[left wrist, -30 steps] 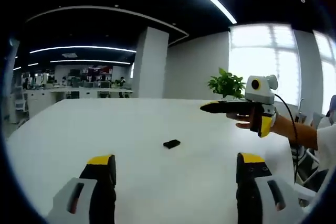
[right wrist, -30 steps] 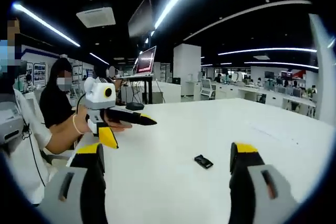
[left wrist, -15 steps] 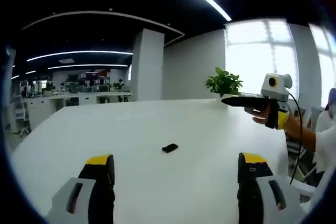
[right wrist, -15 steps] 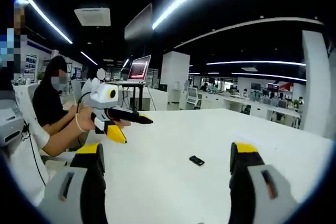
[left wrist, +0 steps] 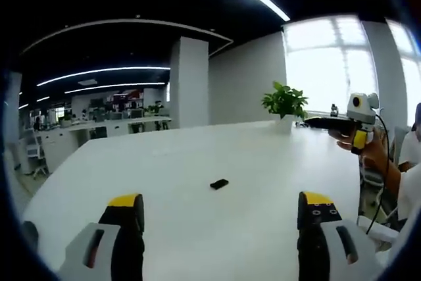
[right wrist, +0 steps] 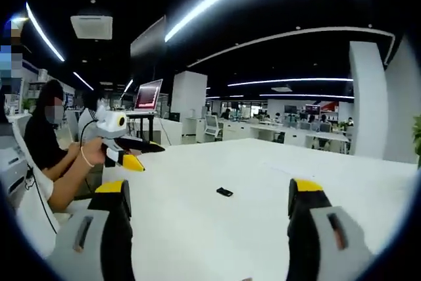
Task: Snap the two parts of the plastic buckle together until the buckle closes and remains connected.
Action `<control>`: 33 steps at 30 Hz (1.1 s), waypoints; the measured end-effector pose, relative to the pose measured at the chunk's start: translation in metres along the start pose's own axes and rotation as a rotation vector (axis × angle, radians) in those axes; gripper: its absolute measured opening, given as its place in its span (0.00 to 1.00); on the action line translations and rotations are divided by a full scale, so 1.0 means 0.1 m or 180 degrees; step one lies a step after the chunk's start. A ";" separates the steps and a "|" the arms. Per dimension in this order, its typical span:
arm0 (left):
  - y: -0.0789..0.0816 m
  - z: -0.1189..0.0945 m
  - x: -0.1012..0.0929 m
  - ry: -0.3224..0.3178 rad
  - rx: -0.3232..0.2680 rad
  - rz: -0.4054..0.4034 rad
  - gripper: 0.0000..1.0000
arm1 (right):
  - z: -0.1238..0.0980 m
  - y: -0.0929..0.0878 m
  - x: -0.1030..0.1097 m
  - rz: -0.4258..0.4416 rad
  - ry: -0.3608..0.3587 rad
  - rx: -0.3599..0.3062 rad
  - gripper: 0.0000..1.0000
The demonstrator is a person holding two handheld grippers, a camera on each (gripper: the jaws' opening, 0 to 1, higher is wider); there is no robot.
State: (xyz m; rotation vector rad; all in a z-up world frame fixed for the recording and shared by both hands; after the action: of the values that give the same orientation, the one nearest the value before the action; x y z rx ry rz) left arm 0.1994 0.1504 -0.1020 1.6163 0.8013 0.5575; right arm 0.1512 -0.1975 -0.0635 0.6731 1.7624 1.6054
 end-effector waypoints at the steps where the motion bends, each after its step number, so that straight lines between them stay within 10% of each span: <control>1: 0.01 -0.02 0.00 0.0012 -0.0025 -0.0005 0.99 | -0.05 0.00 0.02 -0.0009 -0.0028 -0.0009 1.00; 33: -0.31 -0.77 -0.01 0.0323 -0.0209 -0.0116 0.96 | -0.58 -0.36 0.29 0.0126 -0.0480 0.0043 1.00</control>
State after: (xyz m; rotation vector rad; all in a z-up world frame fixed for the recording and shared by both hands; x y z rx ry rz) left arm 0.1362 0.2022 -0.1170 1.5202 0.8770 0.6376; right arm 0.0910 -0.2184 -0.1009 0.8183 1.6611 1.5283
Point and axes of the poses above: the point that each gripper's makers call its tool centre point, and the gripper's own axes: z roughly forward along the fingers, x roughly to its left, y roughly out of its top, the point moved 9 cm from there along -z, roughly backward along the fingers, and after that the axes turned 1 degree about -y, right-handed, at the moved point
